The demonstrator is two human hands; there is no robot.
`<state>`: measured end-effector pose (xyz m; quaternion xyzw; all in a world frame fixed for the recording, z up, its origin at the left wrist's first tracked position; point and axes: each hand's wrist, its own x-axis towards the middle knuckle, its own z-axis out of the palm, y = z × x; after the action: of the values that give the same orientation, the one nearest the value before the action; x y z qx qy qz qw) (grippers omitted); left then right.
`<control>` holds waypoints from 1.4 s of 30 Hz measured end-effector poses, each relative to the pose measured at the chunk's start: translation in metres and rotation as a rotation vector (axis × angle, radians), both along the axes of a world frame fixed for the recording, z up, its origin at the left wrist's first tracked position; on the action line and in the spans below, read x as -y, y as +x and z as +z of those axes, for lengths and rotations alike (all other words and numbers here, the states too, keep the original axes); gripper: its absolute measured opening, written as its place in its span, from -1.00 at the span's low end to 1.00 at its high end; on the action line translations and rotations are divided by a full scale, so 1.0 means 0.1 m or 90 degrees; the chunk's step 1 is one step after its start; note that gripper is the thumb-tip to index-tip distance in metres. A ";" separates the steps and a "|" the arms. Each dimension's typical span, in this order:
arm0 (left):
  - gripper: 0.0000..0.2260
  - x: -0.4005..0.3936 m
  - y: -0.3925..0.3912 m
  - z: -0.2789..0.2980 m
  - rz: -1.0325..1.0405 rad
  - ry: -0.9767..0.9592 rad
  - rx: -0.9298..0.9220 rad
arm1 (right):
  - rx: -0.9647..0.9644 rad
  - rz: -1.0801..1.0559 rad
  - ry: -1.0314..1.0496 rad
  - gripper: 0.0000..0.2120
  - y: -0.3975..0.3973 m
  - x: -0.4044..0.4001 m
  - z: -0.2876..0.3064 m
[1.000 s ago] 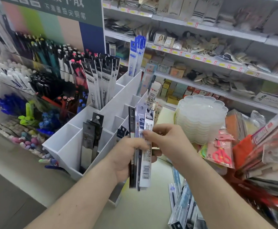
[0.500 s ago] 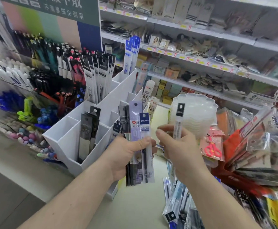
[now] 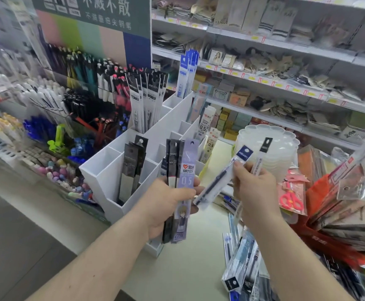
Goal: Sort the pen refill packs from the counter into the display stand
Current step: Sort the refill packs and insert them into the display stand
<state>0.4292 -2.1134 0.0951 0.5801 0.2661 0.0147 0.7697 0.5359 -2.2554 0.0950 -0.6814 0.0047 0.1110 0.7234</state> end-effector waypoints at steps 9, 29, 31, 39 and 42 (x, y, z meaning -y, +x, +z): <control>-0.86 -0.21 -0.18 -0.05 0.158 0.100 -0.055 | 0.281 0.020 -0.088 -0.69 0.02 -0.53 -0.11; -0.93 -0.14 -0.06 -0.07 0.073 0.103 0.024 | -0.108 0.198 -0.062 -0.79 -0.21 -0.68 0.05; -0.88 -0.11 -0.04 -0.07 0.063 0.116 0.029 | -0.118 0.212 0.030 -0.84 -0.28 -0.59 0.16; -0.91 -0.08 -0.08 0.17 0.110 0.057 0.113 | 0.016 0.107 0.128 -0.82 -0.18 -0.44 0.32; -0.88 -0.14 -0.14 0.31 0.164 0.040 0.145 | 0.068 0.050 0.153 -0.82 -0.11 -0.47 0.46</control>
<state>0.4150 -2.0990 0.1260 0.5595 0.2485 0.1874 0.7681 0.5252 -2.2081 0.1414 -0.5946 -0.0742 0.1026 0.7940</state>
